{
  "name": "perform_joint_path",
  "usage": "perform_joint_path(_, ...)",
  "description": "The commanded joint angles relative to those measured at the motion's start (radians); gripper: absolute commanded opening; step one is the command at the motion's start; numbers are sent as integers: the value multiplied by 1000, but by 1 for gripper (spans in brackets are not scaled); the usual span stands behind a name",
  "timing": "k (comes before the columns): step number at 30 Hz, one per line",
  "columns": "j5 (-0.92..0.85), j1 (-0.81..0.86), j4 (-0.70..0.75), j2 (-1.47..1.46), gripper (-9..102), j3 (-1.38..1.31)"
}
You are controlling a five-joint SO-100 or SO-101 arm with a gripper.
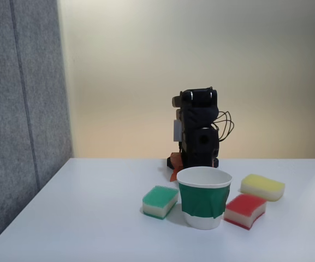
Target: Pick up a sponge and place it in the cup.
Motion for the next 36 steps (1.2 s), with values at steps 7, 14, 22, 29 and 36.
perform_joint_path(7,23,-14,54,9,0,-43)
perform_joint_path(14,-51,37,77,-167,0,-212)
perform_joint_path(22,-256,112,204,-638,0,-706)
perform_joint_path(29,-331,-15,327,-974,0,-1101)
perform_joint_path(36,-219,-249,265,-1126,8,-1220)
